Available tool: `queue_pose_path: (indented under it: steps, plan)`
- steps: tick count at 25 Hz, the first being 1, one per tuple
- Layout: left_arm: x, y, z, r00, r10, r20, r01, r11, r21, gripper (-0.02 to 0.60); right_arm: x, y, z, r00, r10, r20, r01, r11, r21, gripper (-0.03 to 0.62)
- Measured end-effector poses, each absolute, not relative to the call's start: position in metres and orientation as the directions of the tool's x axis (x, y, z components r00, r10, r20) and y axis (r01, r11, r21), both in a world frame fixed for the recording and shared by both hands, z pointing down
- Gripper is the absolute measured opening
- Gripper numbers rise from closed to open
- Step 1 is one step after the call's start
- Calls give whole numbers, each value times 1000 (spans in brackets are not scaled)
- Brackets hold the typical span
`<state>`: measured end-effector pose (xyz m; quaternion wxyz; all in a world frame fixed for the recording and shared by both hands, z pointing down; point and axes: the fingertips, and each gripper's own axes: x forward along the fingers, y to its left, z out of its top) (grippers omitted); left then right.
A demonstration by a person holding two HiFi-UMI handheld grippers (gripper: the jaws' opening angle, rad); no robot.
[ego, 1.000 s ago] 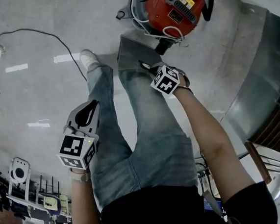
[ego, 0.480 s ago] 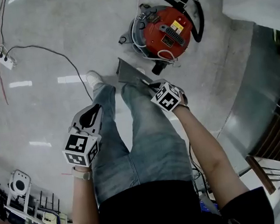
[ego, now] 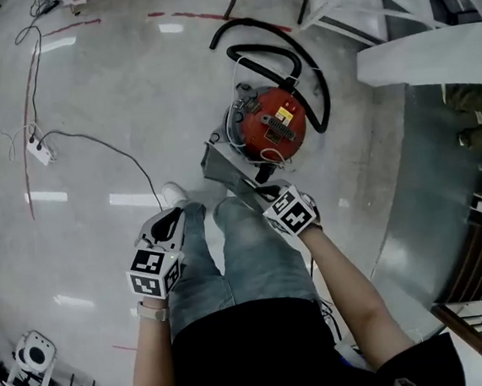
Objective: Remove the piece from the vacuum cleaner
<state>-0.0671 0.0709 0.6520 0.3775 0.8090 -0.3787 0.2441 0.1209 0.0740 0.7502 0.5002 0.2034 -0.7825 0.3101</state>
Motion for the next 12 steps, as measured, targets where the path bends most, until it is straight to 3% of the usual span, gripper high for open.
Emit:
queue_pose_path:
  steps: [6, 12]
  plan:
    - [-76, 33, 590, 595, -496, 633, -802, -417, 427, 23, 104, 44, 657, -461, -110, 881, -673, 690, -266, 41]
    - [-71, -2, 528, 628, -529, 570, -774, -496, 393, 23, 88, 9, 569, -482, -232, 845, -702, 680, -213, 41]
